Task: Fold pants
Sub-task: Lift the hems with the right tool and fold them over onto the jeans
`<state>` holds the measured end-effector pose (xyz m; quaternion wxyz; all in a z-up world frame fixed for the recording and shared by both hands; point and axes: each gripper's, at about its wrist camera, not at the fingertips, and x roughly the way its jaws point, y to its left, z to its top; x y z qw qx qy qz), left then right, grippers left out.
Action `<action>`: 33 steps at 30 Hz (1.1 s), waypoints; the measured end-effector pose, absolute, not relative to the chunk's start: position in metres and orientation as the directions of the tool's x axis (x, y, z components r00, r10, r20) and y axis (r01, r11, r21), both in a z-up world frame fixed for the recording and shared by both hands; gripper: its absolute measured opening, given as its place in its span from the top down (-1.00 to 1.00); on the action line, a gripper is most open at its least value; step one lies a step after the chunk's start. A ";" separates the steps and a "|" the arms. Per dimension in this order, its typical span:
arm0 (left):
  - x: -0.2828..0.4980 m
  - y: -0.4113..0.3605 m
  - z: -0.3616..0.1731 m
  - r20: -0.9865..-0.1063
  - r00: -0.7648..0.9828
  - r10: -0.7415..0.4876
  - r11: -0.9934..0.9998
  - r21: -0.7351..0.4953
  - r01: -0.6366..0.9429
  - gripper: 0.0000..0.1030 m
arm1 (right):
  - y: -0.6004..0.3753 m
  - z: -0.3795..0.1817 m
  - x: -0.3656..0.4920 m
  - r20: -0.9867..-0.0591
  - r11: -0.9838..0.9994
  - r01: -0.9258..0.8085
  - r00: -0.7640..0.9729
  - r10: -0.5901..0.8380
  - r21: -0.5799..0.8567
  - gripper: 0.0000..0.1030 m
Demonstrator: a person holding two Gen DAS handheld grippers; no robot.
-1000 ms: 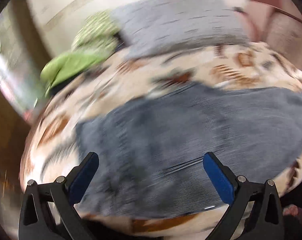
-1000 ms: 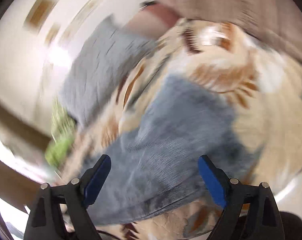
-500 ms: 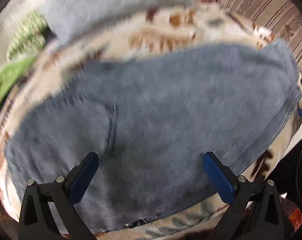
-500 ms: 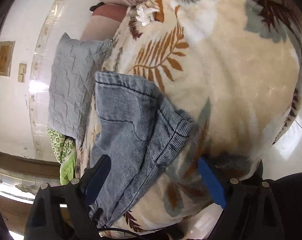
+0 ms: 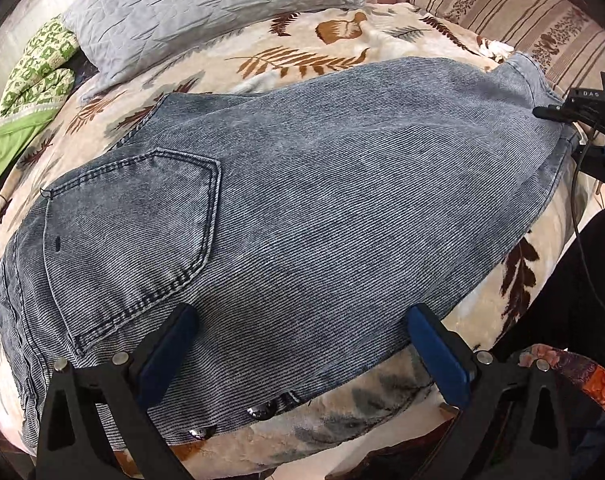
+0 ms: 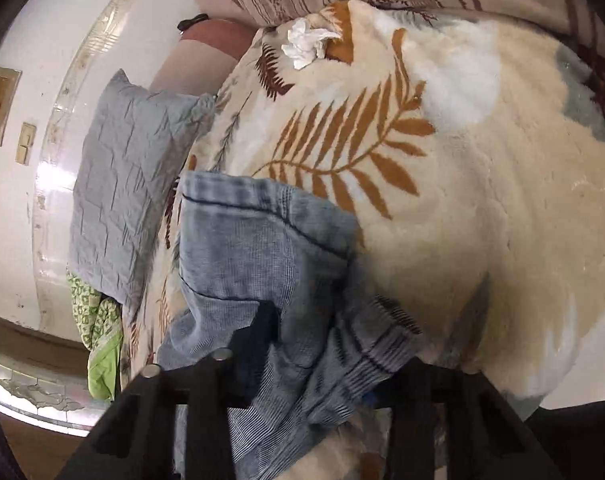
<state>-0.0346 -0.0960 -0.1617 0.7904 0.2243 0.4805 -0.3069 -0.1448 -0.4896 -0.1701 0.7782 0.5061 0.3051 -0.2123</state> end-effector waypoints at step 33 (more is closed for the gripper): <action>0.021 0.051 -0.118 -0.827 0.404 -0.392 0.896 -0.244 0.370 -1.00 | -0.198 -0.128 -0.037 -0.789 0.927 -0.163 0.489 0.372 0.337 -0.47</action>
